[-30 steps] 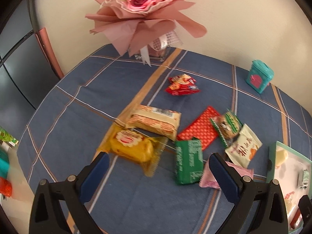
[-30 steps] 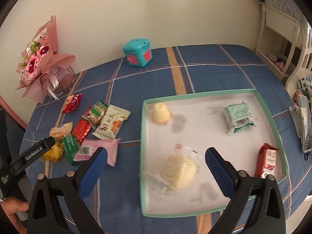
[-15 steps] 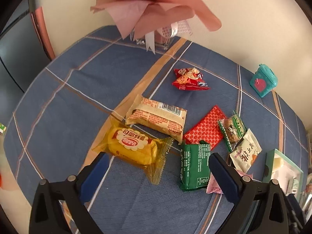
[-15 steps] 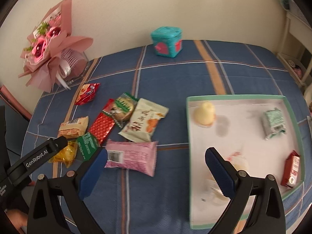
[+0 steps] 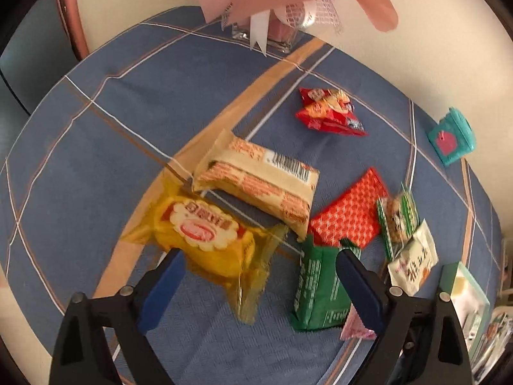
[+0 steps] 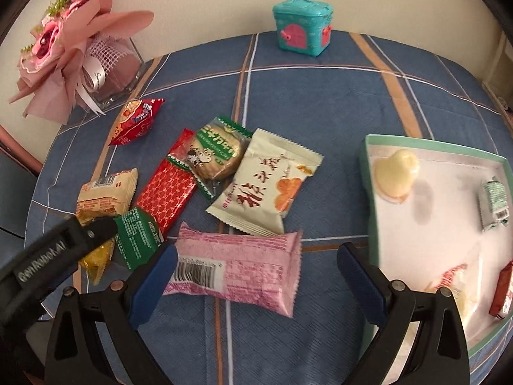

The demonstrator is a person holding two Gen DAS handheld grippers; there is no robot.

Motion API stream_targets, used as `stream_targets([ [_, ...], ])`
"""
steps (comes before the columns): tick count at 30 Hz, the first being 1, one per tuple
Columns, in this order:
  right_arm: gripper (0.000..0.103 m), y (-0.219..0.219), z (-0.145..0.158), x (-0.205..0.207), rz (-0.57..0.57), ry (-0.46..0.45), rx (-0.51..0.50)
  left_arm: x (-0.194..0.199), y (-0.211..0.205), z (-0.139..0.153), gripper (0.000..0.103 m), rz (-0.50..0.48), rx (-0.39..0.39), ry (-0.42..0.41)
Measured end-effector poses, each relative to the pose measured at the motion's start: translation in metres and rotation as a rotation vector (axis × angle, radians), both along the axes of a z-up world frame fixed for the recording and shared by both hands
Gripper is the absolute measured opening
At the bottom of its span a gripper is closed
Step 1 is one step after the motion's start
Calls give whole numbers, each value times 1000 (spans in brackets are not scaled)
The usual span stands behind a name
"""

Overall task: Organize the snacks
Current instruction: 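Move both tools back toward the snack pile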

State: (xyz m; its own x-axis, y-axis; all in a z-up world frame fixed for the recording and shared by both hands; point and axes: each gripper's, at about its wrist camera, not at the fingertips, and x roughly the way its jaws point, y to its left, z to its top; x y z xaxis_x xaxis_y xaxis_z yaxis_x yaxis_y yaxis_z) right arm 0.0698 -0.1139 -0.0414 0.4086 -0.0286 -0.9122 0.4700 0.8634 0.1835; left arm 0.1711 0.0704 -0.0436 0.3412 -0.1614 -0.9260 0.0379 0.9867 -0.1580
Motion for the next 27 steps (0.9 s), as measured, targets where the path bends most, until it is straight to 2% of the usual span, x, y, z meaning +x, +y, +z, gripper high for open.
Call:
stream_targets([
  [10,100,15,-20,14,49,59,-6,4,1,-5,96,10,-4,18],
  [20,100,0,-24,-1,51,97,-35,-9,-34,6,96,-105,-4,9],
  [27,100,-7,-23,-7,73,92,-62,-15,-49,0,86,-152,-12,37],
])
